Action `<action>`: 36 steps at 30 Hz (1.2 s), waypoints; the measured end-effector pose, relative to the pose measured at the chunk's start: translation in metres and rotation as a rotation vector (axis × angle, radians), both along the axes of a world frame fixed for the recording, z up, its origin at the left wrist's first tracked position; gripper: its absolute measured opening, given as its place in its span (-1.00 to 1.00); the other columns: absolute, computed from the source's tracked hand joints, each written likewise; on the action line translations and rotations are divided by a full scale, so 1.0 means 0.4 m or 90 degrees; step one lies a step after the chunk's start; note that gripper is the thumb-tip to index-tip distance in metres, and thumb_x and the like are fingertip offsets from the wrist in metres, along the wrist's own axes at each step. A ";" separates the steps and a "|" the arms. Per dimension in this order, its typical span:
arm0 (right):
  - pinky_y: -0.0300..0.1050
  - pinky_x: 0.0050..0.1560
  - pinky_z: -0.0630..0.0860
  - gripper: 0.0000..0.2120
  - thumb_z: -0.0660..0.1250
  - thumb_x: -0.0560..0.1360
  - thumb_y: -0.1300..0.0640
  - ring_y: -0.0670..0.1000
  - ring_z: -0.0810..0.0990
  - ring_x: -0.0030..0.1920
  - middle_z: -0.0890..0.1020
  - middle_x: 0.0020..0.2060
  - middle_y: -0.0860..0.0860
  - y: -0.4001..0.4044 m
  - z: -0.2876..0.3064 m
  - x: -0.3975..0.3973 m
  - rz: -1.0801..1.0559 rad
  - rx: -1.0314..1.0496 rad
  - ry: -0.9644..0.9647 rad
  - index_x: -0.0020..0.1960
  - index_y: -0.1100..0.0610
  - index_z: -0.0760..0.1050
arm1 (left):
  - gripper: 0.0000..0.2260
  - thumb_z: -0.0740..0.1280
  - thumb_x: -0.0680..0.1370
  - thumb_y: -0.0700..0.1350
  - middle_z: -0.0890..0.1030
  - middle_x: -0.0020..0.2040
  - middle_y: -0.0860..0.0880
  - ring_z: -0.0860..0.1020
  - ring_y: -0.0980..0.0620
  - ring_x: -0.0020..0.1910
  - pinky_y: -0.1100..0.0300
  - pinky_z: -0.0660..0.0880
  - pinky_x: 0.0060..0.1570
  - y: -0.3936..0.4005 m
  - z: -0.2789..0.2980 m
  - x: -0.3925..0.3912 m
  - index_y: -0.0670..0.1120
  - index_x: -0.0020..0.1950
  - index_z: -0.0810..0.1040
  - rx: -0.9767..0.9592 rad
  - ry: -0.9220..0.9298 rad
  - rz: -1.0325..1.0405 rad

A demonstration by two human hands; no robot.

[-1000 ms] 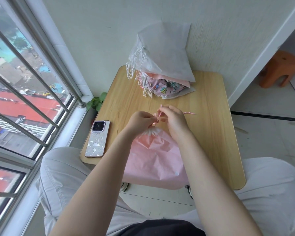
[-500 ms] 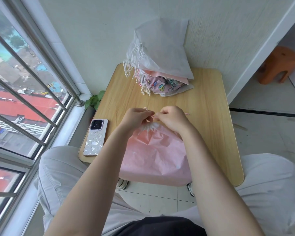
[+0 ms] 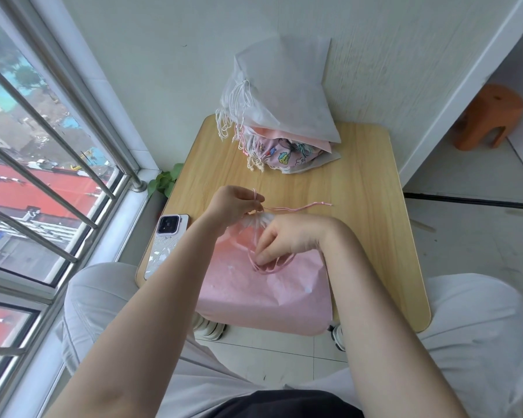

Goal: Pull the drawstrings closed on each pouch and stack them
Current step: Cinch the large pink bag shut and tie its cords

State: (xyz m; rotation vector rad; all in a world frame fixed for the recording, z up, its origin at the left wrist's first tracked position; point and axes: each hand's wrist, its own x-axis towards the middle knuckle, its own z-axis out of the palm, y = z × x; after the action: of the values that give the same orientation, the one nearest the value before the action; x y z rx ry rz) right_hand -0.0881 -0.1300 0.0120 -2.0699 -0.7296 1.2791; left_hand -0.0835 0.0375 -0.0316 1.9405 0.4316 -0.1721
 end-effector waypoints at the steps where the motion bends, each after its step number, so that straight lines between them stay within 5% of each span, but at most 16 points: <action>1: -0.14 -0.07 0.60 -0.90 0.43 0.46 0.17 -0.09 0.62 -0.25 0.68 -0.28 -0.02 -0.002 0.004 0.002 -0.021 0.004 -0.037 -0.08 0.18 0.69 | -0.88 0.46 0.47 -0.27 0.69 -0.21 0.03 0.59 0.20 -0.30 0.38 0.54 -0.24 0.005 0.001 0.000 -0.13 -0.03 0.71 0.016 -0.001 -0.015; 4: -0.16 -0.31 0.51 -0.88 0.38 0.46 0.16 -0.05 0.54 -0.40 0.64 -0.35 0.02 -0.001 -0.017 0.030 -0.252 0.066 -0.152 -0.21 0.18 0.64 | -0.86 0.47 0.46 -0.26 0.71 -0.15 0.00 0.63 0.12 -0.19 0.27 0.56 -0.04 0.014 0.009 -0.003 -0.08 -0.02 0.70 0.033 -0.005 -0.066; 8: -0.07 -0.04 0.53 -0.85 0.33 0.48 0.15 0.03 0.60 -0.10 0.68 -0.13 0.02 0.010 -0.083 0.075 -0.393 0.067 -0.295 -0.04 0.16 0.64 | -0.82 0.42 0.48 -0.30 0.72 -0.14 -0.01 0.65 0.16 -0.18 0.34 0.56 -0.04 0.012 0.022 -0.010 -0.08 0.00 0.70 0.062 -0.018 -0.139; 13: -0.13 -0.27 0.41 -0.88 0.35 0.39 0.14 0.00 0.50 -0.30 0.59 -0.36 0.04 0.033 -0.123 0.056 -0.424 0.112 -0.174 -0.24 0.19 0.59 | -0.87 0.50 0.42 -0.26 0.68 -0.26 0.07 0.61 0.18 -0.27 0.34 0.51 -0.16 0.001 0.021 -0.017 -0.03 -0.16 0.69 0.133 -0.082 -0.101; 17: -0.13 -0.18 0.48 -0.92 0.36 0.39 0.18 -0.04 0.54 -0.26 0.62 -0.30 0.02 0.039 -0.143 0.058 -0.505 0.175 -0.129 -0.17 0.18 0.60 | -0.98 0.50 0.46 -0.15 0.63 -0.32 0.10 0.57 0.16 -0.28 0.33 0.45 -0.25 -0.012 0.002 -0.026 -0.05 -0.18 0.70 0.209 -0.150 -0.041; 21: -0.19 -0.15 0.54 -0.98 0.37 0.49 0.27 -0.01 0.59 -0.21 0.62 -0.25 0.08 0.033 -0.151 0.060 -0.552 0.324 0.072 -0.10 0.21 0.57 | -0.92 0.48 0.44 -0.16 0.60 -0.29 0.13 0.54 0.16 -0.28 0.33 0.44 -0.24 -0.019 -0.023 -0.032 0.01 -0.20 0.68 0.228 -0.198 -0.001; 28: -0.12 -0.08 0.55 -0.83 0.25 0.53 0.44 0.05 0.60 -0.20 0.61 -0.20 0.12 0.024 -0.145 0.084 -0.568 0.399 0.189 -0.07 0.19 0.47 | -0.88 0.53 0.41 -0.16 0.56 -0.32 0.12 0.49 0.19 -0.35 0.35 0.39 -0.29 -0.019 -0.025 -0.033 -0.01 -0.21 0.62 0.174 -0.222 -0.004; 33: -0.27 -0.23 0.55 -0.77 0.31 0.46 0.49 -0.05 0.63 -0.25 0.65 -0.26 0.04 0.014 -0.143 0.087 -0.555 0.439 0.208 -0.07 0.18 0.48 | -0.87 0.56 0.38 -0.22 0.67 -0.30 -0.03 0.58 0.09 -0.33 0.23 0.50 -0.23 -0.015 -0.006 -0.029 -0.02 -0.26 0.67 0.025 -0.156 0.031; 36: -0.25 -0.14 0.56 -0.76 0.32 0.46 0.47 -0.05 0.63 -0.20 0.65 -0.21 0.04 0.003 -0.153 0.092 -0.532 0.464 0.232 -0.03 0.17 0.49 | -0.88 0.57 0.35 -0.24 0.68 -0.31 -0.02 0.61 0.10 -0.34 0.26 0.56 -0.23 -0.010 0.010 -0.032 -0.08 -0.25 0.68 -0.065 -0.124 0.033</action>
State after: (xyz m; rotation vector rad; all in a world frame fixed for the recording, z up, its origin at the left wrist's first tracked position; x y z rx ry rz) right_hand -0.0512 -0.1288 -0.0491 -1.2522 -0.0792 0.7073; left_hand -0.0962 0.0334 -0.0278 1.8243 0.3370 0.0276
